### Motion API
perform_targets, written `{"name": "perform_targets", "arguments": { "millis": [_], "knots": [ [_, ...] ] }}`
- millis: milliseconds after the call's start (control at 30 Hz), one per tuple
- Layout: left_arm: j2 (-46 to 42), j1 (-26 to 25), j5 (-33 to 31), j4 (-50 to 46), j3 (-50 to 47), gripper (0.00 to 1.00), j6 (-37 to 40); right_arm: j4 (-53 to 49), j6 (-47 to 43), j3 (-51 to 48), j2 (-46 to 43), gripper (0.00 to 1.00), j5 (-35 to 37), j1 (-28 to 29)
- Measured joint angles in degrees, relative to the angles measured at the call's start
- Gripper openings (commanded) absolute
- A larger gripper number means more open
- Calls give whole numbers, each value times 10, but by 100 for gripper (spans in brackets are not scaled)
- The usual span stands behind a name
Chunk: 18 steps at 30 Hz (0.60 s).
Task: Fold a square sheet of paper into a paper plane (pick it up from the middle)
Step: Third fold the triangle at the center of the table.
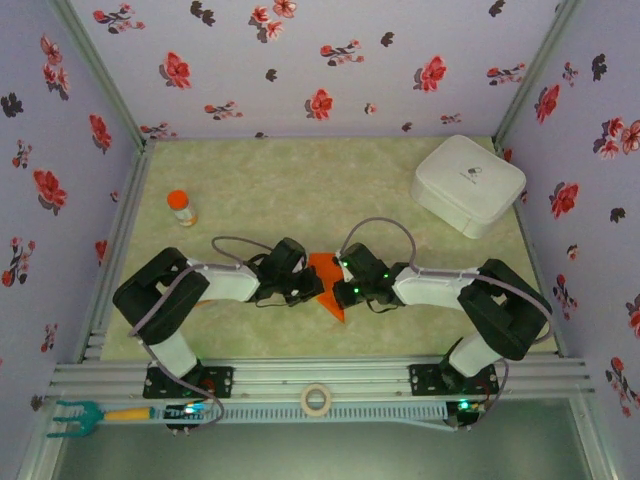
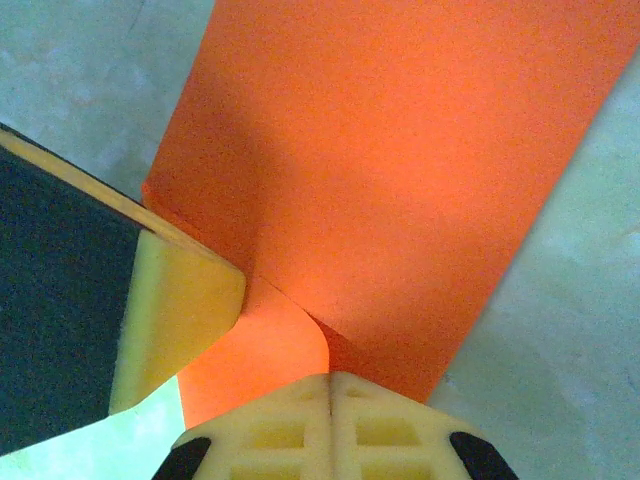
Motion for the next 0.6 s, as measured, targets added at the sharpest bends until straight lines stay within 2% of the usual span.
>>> {"name": "perform_targets", "arguments": {
  "millis": [133,267,367,467,500,600],
  "knots": [
    [0,0,0,25,-13,0,-1,0,1,0,0,11,0,0],
    [-1,0,1,47,-24,0,-2,-3,18,0,-12,37,0,-2],
    [-1,0,0,49,-25,0,-2,-13,41,0,-53,47,1,-10],
    [-1,0,0,50,-26,0,-2,-22,78,0,-114,45,-3,-23],
    [-1,0,0,51,-26,0,-2,-21,91,0,-131,42,-12,-26],
    [-2,0,0,53,-28,0,-2,-2,140,-3,-152,23,-62,-28]
  ]
}}
